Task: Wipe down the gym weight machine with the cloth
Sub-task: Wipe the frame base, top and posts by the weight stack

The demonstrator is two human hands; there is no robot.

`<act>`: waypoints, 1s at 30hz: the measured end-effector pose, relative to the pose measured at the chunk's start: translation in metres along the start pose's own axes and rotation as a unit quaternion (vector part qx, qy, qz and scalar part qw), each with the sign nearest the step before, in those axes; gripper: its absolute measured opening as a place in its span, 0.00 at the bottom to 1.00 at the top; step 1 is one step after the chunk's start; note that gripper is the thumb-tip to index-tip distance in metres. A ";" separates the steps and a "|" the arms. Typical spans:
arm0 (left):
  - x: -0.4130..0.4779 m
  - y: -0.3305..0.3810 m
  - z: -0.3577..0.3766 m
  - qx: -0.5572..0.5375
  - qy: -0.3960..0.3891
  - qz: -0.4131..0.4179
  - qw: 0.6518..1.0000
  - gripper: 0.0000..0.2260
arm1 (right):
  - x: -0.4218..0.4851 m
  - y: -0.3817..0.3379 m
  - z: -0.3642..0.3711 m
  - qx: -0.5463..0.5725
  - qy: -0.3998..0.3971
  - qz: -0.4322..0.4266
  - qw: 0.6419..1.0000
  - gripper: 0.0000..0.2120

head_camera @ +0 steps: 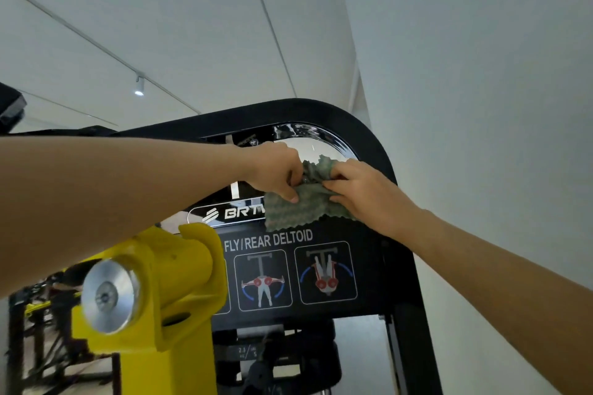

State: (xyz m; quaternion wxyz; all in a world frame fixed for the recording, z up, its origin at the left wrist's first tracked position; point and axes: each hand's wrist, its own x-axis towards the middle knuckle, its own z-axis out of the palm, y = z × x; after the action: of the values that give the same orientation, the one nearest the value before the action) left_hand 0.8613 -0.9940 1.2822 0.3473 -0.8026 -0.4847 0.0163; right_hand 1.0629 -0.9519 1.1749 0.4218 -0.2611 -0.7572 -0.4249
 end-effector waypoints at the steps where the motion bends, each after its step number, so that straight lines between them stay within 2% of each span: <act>1: 0.004 0.007 -0.001 -0.015 0.014 0.001 1.000 0.16 | -0.009 0.006 -0.001 -0.021 0.022 0.000 1.000 0.12; 5: 0.019 0.028 -0.003 -0.093 0.024 -0.019 0.995 0.17 | -0.039 0.022 -0.007 -0.065 0.067 0.028 0.995 0.18; 8: 0.029 0.048 -0.003 -0.174 0.038 -0.057 0.982 0.18 | -0.053 0.029 -0.013 -0.028 0.084 0.097 0.991 0.20; 12: 0.042 0.082 0.003 -0.300 0.136 -0.113 0.937 0.15 | -0.065 0.037 -0.023 0.012 0.071 0.191 0.979 0.12; 15: 0.048 0.107 0.015 -0.331 0.216 -0.178 0.901 0.15 | -0.076 0.041 -0.030 0.043 0.034 0.271 0.961 0.05; 18: 0.048 0.123 0.025 -0.334 0.270 -0.216 0.877 0.16 | -0.081 0.038 -0.033 0.124 0.017 0.344 0.930 0.07; 21: 0.047 0.134 0.031 -0.374 0.307 -0.248 0.839 0.16 | -0.077 0.027 -0.040 0.239 0.070 0.420 0.873 0.19; 23: 0.046 0.139 0.034 -0.389 0.322 -0.259 0.823 0.16 | -0.072 0.019 -0.047 0.306 0.113 0.434 0.840 0.25; 25: 0.046 0.140 0.034 -0.398 0.334 -0.255 0.816 0.15 | -0.066 0.016 -0.054 0.326 0.136 0.385 0.853 0.31; 27: 0.045 0.138 0.034 -0.405 0.345 -0.246 0.810 0.15 | -0.060 0.018 -0.059 0.310 0.117 0.318 0.888 0.32; 30: 0.042 0.136 0.034 -0.412 0.363 -0.231 0.803 0.18 | -0.050 0.030 -0.056 0.233 0.080 0.276 0.929 0.21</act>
State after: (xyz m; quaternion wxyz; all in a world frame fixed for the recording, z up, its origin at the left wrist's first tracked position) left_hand 0.9754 -0.9819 1.1912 0.1279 -0.6813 -0.4555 -0.5586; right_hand 1.1339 -0.9869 1.1605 0.6304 -0.3197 -0.6968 -0.1223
